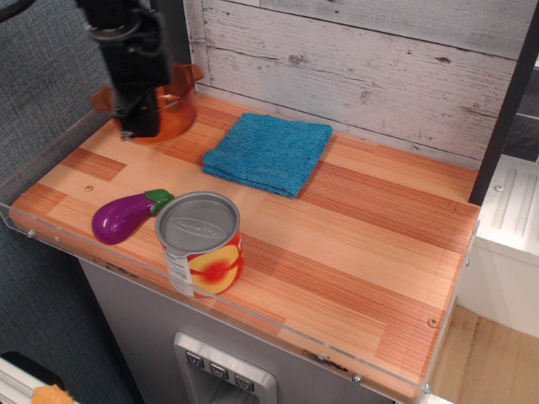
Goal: Place the measuring cup on the blue cloth.
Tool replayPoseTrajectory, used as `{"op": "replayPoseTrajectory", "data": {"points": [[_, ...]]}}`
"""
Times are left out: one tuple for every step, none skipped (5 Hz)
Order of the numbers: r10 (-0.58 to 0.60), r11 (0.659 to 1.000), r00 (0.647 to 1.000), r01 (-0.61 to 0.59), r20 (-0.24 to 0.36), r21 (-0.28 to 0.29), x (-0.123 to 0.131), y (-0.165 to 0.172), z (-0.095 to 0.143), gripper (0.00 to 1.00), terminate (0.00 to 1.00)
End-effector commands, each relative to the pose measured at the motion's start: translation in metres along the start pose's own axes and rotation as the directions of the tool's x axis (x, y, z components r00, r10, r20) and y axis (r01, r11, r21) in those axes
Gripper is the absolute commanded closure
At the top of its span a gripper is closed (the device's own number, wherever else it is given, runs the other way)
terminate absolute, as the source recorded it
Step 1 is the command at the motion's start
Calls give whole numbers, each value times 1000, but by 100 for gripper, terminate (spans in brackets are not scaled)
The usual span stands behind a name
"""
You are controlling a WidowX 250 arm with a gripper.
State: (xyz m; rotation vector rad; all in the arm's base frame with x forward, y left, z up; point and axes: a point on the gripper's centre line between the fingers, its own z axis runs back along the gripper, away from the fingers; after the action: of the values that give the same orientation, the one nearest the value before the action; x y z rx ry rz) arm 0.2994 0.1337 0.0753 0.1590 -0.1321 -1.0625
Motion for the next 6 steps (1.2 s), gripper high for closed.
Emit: {"op": "replayPoseTrajectory", "data": {"points": [[-106,994,993,104,61,34,52,2,15,100,0],[-144,989,987,143,68,23,67,-2,6,100,0],[-181,983,981,179,65,26,78,-2,-5,100,0],[-194,981,979,193,65,21,83,-1,-18,100,0],[-216,976,975,215,60,27,89,3,-26,100,0],[-192,980,980,189,49,53,86,5,-28,0,0]]}}
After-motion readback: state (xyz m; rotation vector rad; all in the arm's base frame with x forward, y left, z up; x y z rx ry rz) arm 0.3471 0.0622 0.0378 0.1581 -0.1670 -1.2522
